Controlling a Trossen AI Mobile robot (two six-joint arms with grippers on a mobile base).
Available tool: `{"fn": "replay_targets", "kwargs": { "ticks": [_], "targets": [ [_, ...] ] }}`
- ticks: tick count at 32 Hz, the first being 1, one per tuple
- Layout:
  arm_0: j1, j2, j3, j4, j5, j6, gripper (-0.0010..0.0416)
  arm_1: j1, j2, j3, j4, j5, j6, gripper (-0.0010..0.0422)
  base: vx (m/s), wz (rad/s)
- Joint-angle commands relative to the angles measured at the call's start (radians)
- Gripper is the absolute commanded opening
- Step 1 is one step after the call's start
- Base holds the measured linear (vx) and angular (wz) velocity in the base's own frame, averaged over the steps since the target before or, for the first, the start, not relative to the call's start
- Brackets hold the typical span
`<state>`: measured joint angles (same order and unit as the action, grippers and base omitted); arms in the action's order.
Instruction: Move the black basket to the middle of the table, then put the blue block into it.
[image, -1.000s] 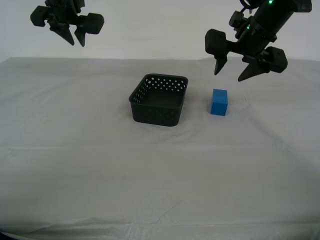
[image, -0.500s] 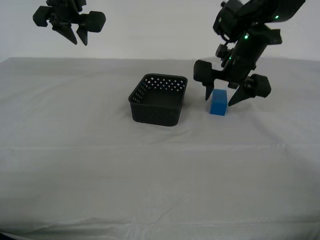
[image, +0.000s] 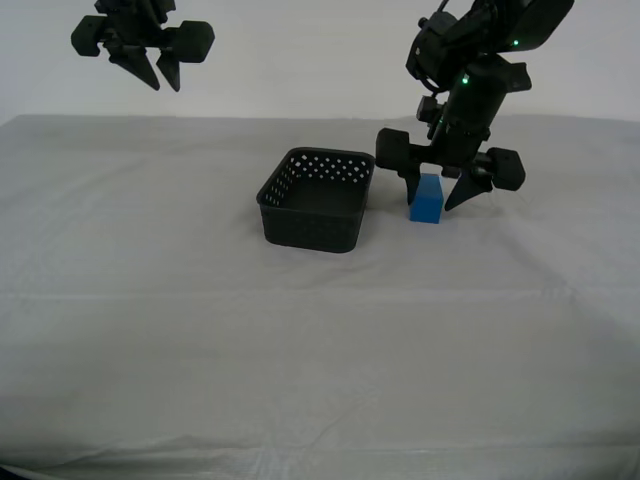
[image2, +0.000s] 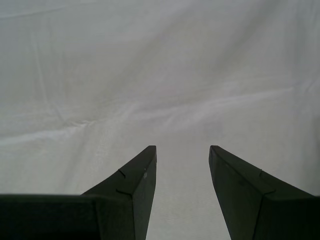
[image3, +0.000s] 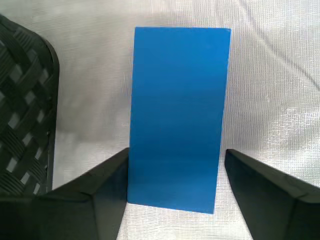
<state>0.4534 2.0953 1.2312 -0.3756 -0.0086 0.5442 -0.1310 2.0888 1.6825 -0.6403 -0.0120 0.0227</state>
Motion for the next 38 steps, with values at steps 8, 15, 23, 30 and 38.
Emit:
{"fn": "replay_targets", "kwargs": {
  "ticks": [8, 15, 23, 30, 38],
  "targets": [
    [0.000, 0.000, 0.000, 0.004, 0.005, -0.003, 0.0002, 0.000, 0.000, 0.000, -0.001, 0.005, 0.001, 0.0139, 0.000, 0.000],
    [0.000, -0.083, -0.001, 0.001, -0.001, -0.028, -0.0001, 0.001, 0.000, 0.000, 0.000, 0.004, 0.002, 0.0139, 0.000, 0.000],
    [0.045, -0.211, 0.006, 0.055, -0.156, -0.032, -0.0001, 0.002, 0.000, 0.000, 0.006, 0.002, 0.005, 0.0139, 0.000, 0.000],
    [0.156, -0.211, 0.005, 0.147, -0.257, -0.098, 0.0000, 0.001, 0.000, 0.000, 0.002, 0.001, 0.005, 0.0140, 0.000, 0.000],
    [0.158, -0.211, 0.005, 0.151, -0.274, -0.118, 0.0062, 0.001, 0.000, 0.000, -0.002, 0.001, 0.005, 0.0139, 0.000, 0.000]
  ]
}}
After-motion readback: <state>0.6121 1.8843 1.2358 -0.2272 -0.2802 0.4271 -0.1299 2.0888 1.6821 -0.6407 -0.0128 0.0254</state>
